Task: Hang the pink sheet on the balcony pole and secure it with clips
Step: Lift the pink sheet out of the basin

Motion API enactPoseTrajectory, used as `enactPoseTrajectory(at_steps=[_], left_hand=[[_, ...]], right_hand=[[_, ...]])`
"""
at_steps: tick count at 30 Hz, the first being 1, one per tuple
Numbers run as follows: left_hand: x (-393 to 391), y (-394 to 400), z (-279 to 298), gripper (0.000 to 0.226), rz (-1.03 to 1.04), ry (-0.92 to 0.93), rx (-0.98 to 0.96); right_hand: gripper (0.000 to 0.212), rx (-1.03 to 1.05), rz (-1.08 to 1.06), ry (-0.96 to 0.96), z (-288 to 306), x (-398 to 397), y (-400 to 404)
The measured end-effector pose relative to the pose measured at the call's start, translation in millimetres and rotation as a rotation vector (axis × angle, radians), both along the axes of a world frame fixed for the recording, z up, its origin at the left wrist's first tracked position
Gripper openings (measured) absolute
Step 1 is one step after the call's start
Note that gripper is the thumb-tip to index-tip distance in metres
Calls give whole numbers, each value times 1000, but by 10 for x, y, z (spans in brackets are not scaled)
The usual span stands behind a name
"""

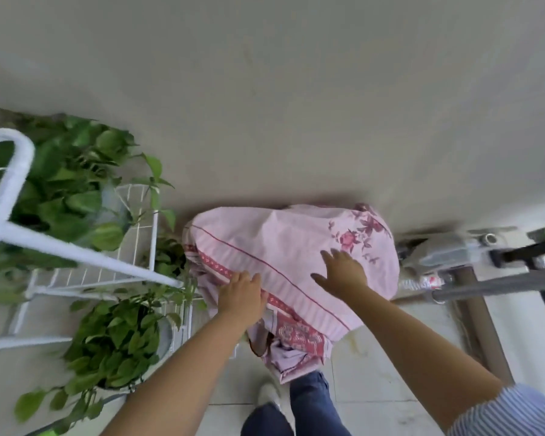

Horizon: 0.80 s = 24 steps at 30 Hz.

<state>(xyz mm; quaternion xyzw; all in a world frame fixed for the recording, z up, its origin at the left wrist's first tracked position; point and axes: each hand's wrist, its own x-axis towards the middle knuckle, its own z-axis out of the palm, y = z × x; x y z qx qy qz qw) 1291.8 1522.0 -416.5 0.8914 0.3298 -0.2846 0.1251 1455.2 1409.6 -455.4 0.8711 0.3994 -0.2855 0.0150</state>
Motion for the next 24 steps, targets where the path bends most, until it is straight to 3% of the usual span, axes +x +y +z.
enactPoseTrajectory(at_steps=[7, 12, 17, 19, 21, 24], left_hand=[[82, 186, -645, 47, 9, -36, -141], [73, 241, -782, 41, -15, -44, -173], [220, 298, -597, 39, 91, -404, -115], [340, 329, -503, 44, 30, -453, -82], [439, 326, -493, 46, -165, -398, -68], [449, 174, -559, 38, -371, -27, -206]], right_hand=[[70, -33, -88, -100, -500, 656, 556], [35, -149, -80, -66, -795, 732, 637], [21, 159, -116, 117, -548, 425, 251], [20, 262, -69, 241, -395, 212, -34], [28, 316, -28, 367, -314, -14, -307], [30, 341, -63, 490, -300, -313, -686]])
